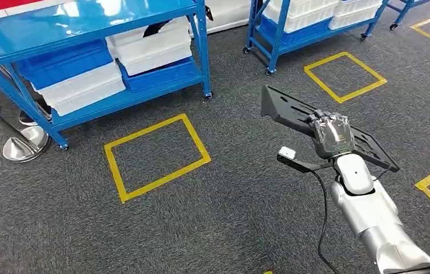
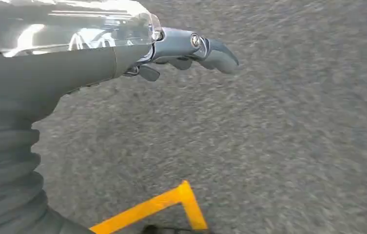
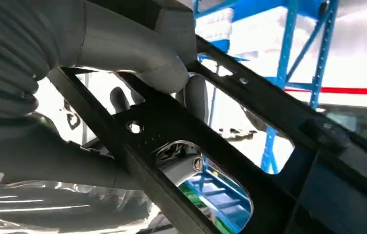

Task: Take the parts from the cabinet and place them on the table.

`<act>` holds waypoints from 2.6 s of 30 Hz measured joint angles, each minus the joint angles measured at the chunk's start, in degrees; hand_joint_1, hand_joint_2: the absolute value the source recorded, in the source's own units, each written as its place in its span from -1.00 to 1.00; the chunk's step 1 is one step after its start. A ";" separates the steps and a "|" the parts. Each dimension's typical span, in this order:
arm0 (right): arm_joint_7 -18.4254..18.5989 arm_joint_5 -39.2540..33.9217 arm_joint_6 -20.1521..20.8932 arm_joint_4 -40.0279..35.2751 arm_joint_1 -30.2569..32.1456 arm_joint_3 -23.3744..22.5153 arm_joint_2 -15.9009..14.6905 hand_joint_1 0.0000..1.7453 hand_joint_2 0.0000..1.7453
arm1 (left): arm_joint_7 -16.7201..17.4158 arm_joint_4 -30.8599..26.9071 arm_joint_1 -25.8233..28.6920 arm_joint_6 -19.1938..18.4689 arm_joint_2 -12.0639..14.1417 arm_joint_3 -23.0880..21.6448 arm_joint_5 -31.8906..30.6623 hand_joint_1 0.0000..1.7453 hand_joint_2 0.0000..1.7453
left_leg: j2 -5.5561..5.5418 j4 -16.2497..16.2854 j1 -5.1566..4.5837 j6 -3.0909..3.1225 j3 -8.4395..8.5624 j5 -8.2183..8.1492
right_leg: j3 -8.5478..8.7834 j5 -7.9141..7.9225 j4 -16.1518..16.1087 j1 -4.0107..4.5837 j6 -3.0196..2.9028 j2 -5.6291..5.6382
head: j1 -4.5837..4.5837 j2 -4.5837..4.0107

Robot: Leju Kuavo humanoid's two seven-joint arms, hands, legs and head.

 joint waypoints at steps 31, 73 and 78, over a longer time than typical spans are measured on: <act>3.96 0.81 0.33 6.56 -8.94 -4.70 -12.09 1.00 1.00 | 1.50 0.33 -0.80 -2.69 -0.09 -1.51 -5.29 -1.00 1.00 | -0.29 -1.54 -0.01 0.59 0.51 1.01 | 0.05 -0.67 0.59 -0.51 0.99 -0.43 | -0.04 0.00; 8.04 8.66 -0.61 7.32 -14.38 4.76 -10.84 1.00 1.00 | -0.24 1.22 -0.12 -4.48 0.50 -2.12 -6.27 -1.00 1.00 | 0.08 -10.50 -0.53 2.81 4.29 3.55 | -7.95 -7.72 16.22 -0.78 3.55 -0.98 | 0.00 -0.02; 4.26 5.40 -0.61 4.46 -14.19 2.82 -11.78 1.00 1.00 | 0.15 1.29 0.19 -4.39 0.59 -2.12 -7.02 -1.00 1.00 | 0.75 -7.95 -0.30 1.56 3.65 1.84 | -0.28 -0.98 1.26 -1.44 4.50 -3.55 | 0.02 -0.02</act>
